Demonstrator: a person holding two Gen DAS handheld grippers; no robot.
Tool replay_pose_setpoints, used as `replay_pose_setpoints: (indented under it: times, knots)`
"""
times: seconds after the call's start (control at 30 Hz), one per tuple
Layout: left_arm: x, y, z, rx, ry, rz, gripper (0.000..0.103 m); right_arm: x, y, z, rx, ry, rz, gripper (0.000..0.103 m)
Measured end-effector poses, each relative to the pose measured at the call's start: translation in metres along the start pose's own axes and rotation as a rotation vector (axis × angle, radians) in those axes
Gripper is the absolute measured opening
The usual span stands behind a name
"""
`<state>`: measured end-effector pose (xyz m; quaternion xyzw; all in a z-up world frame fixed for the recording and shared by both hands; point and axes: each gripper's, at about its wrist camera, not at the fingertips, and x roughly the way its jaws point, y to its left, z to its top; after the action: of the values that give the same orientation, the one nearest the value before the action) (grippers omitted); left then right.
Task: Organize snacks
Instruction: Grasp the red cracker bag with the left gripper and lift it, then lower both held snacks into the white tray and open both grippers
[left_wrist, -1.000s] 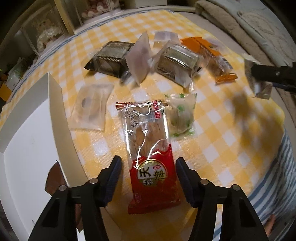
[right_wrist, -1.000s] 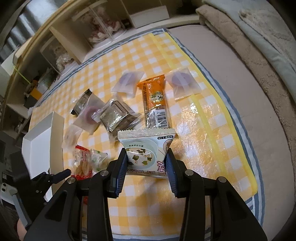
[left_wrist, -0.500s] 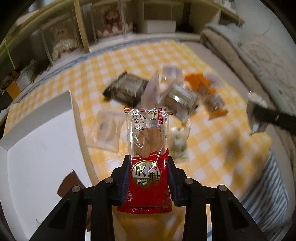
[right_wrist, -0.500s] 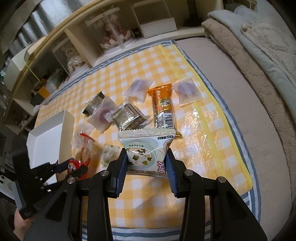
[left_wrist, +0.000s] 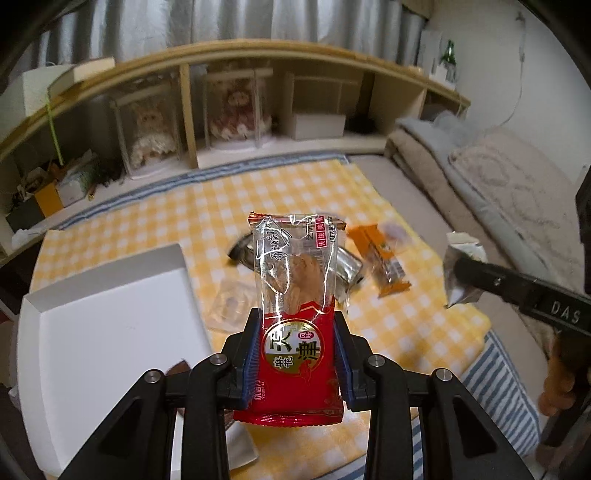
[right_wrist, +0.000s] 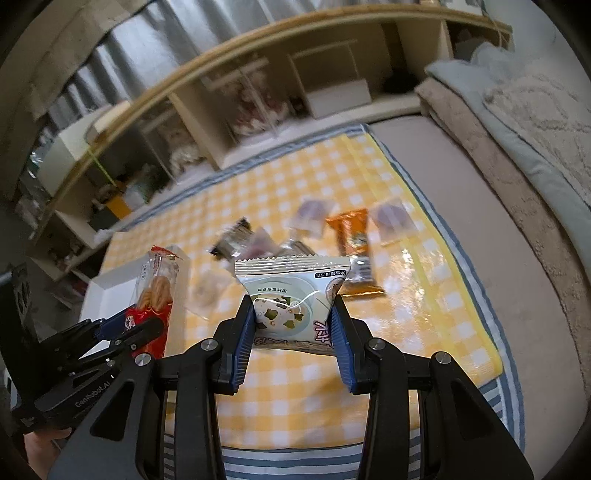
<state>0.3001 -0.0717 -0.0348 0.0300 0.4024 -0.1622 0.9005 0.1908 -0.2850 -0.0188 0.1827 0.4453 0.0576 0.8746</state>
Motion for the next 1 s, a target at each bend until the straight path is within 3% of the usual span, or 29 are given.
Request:
replay_pose_setpoints:
  times: [0.27,0.6,0.8,1.0]
  knots:
    - [-0.071,0.041,-0.014,-0.035,-0.045,0.048,0.034,-0.007,0.050,-0.003,-0.037,-0.019,0.105,0.040]
    - [-0.134,0.118,-0.062,-0.142,-0.023,0.166,0.035,0.020,0.124,-0.025,-0.082,0.072,0.192,0.040]
    - [-0.139,0.159,-0.078,-0.204,0.013,0.222,0.035,0.044,0.162,-0.046,-0.076,0.149,0.244,0.040]
    - [-0.128,0.199,-0.102,-0.291,0.121,0.257,0.035,0.075,0.192,-0.068,-0.073,0.237,0.247,0.040]
